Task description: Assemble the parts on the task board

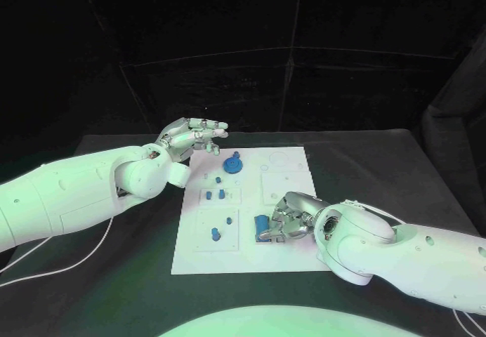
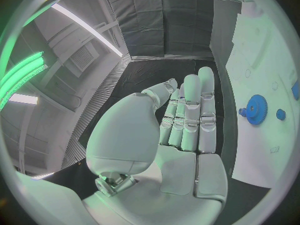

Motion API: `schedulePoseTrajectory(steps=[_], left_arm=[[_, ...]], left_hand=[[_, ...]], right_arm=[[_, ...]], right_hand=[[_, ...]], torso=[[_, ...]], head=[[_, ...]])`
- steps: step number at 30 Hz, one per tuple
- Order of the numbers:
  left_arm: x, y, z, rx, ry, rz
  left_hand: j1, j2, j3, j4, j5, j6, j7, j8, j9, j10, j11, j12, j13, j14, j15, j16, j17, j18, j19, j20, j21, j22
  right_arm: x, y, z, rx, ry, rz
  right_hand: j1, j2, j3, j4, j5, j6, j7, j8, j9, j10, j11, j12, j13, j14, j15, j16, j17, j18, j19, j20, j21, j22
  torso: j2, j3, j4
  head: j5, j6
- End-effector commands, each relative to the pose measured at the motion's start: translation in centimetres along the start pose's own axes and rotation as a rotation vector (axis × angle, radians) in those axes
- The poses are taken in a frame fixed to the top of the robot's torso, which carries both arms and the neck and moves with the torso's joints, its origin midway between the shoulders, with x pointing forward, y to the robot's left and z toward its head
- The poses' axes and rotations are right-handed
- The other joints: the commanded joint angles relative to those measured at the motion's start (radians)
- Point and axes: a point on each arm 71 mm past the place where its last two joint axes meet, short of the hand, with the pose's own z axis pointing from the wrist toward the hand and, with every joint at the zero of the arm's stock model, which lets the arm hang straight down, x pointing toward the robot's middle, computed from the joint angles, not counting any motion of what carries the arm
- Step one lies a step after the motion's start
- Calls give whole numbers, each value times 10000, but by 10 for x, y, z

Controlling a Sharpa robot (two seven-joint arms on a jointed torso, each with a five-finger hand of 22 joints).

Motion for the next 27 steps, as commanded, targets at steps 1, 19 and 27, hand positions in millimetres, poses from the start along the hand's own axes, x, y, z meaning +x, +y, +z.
schedulePoseTrajectory(steps=[1,19,27], left_arm=[[1,-1,0,49,125,-68],[1,-1,0,27,127,-71],[-1,-1,-1,26,94,-61]], left_hand=[[-80,47,-16,-56,60,-80,8,55,10,-86,5,65,-2,-50,8,49,-12,132,-60,-14,-41,-15],[-80,47,-16,-56,60,-80,8,55,10,-86,5,65,-2,-50,8,49,-12,132,-60,-14,-41,-15],[-78,50,-24,-80,62,-101,10,80,9,-113,7,100,-4,-65,8,64,-21,133,-64,-13,-42,-17]], right_arm=[[-1,2,-1,-255,-10,-427],[-5,-4,-5,-288,-292,-308],[-24,-32,-24,-379,-932,358]], right_hand=[[474,166,52,-249,23,93,-74,103,70,126,-33,117,91,539,-43,1,31,-103,31,-11,74,43],[62,99,-684,186,-25,-36,-111,343,302,181,-64,125,174,538,-71,-19,46,-101,15,-47,60,35],[533,415,-547,187,586,-746,126,-154,98,125,118,98,196,553,63,8,133,-111,18,43,68,68]], torso=[[-3,-5,-9],[-1,-2,3],[-19,-5,-28]], head=[[-14,-14],[-21,-10],[-115,49]])
